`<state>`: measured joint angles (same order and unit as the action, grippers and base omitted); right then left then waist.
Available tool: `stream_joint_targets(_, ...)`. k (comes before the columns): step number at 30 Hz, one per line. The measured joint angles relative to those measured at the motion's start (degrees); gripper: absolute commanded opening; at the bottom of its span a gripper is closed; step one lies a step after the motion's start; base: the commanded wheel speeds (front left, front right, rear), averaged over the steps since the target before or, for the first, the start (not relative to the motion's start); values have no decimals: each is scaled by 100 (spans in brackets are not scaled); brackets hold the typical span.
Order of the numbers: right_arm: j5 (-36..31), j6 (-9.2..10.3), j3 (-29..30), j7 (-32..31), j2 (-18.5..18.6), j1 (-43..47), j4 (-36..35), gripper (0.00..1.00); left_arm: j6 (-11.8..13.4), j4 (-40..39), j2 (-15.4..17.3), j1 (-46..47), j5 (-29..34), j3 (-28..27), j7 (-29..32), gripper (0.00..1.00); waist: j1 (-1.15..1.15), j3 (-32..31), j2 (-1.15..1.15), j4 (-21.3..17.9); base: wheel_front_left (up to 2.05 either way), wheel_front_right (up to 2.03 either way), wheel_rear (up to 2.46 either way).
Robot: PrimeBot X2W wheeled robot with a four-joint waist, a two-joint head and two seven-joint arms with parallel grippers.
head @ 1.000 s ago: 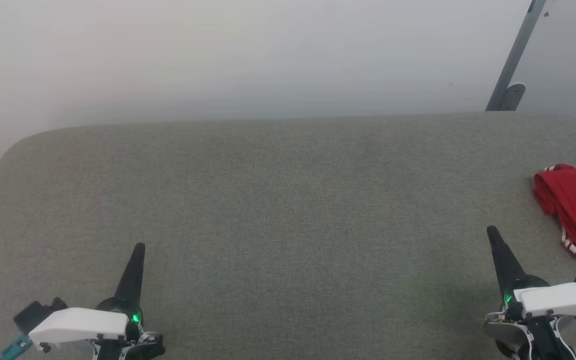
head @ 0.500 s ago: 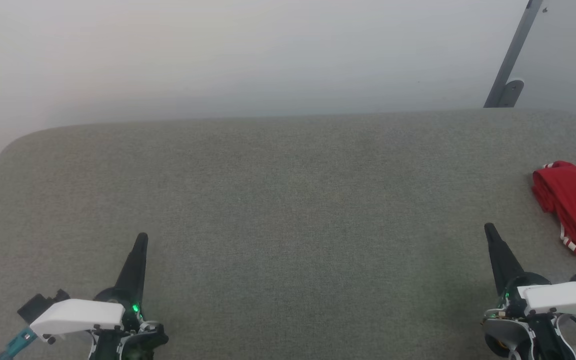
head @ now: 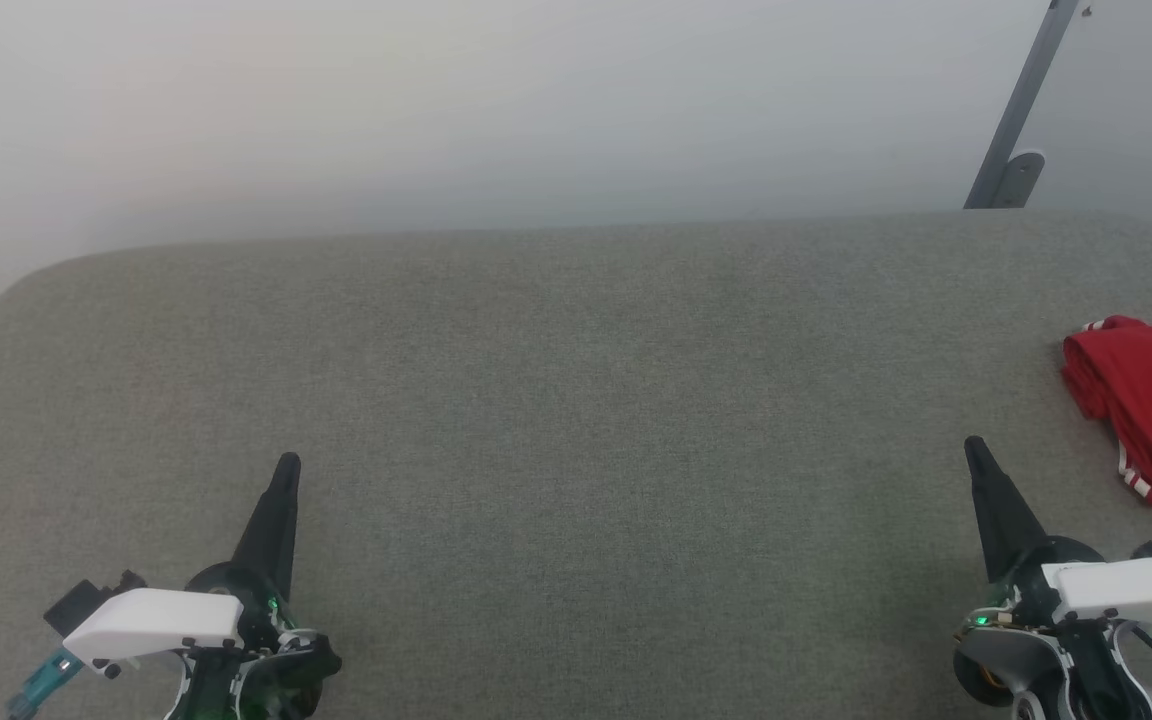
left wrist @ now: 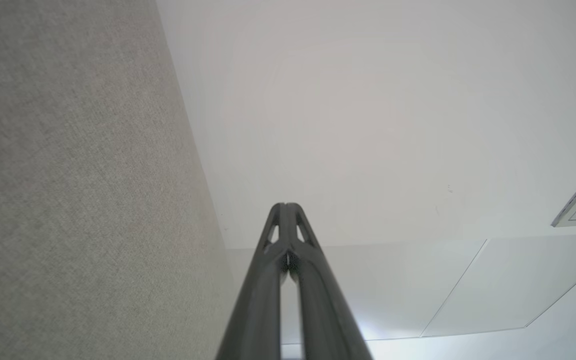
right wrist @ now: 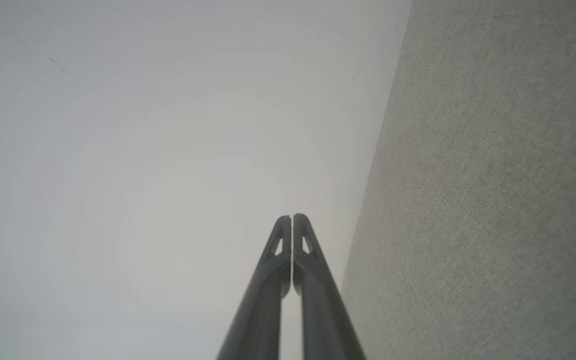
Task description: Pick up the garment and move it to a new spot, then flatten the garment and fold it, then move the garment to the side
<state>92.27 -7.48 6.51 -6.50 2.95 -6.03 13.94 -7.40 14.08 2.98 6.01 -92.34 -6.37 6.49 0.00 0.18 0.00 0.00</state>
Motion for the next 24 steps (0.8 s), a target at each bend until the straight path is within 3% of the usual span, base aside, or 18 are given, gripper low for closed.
stream_joint_targets(24,1,0,3,-2,-2,-4,1,0,0,3,-1,0,0,-4,5,0,0,0,0,0,0,0,0)
